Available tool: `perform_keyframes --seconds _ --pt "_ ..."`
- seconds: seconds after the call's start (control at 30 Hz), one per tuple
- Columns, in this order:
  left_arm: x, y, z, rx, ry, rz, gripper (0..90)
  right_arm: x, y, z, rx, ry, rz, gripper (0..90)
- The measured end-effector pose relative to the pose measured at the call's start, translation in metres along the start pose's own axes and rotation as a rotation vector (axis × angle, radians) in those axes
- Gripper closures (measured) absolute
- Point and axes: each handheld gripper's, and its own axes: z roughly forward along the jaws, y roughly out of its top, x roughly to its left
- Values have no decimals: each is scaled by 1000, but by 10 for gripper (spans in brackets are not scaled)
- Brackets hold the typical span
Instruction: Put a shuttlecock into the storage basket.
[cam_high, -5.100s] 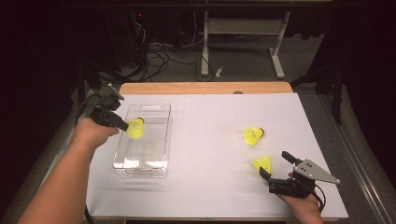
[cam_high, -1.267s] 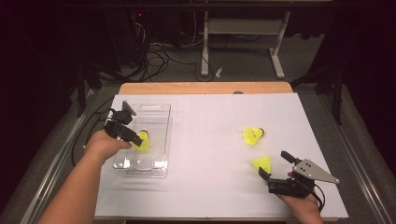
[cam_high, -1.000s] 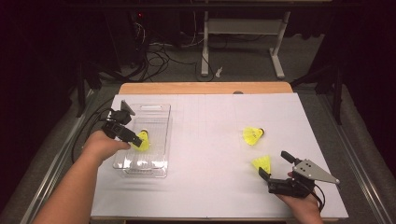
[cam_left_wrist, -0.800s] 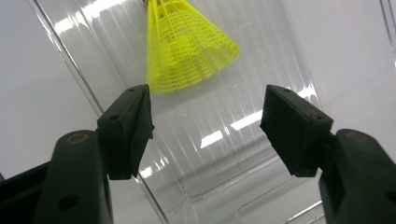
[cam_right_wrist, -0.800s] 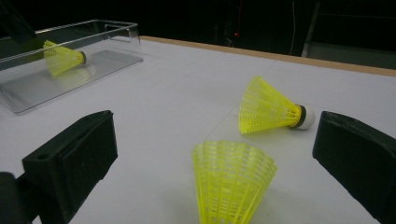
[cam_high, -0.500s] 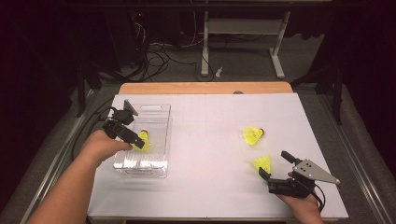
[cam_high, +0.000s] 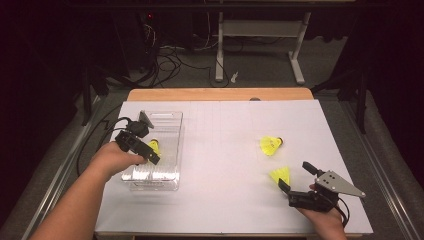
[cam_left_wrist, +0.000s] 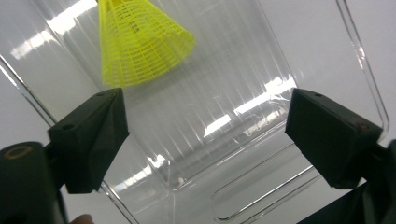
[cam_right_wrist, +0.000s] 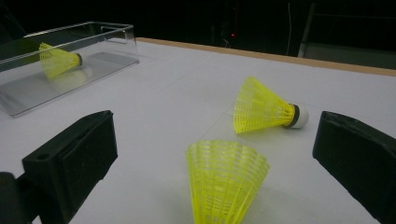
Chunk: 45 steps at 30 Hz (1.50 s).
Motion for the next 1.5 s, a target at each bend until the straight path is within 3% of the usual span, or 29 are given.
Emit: perform_keyframes --seconds 0.17,0.63,1.5 --pt "-3 1 2 38 9 1 5 -1 0 0 3 -3 1 6" --pt "-7 1 -1 30 1 10 5 0 -1 1 8 -2 -2 6" --pt "-30 9 -1 29 -34 88 5 -1 -3 1 23 -18 -10 5"
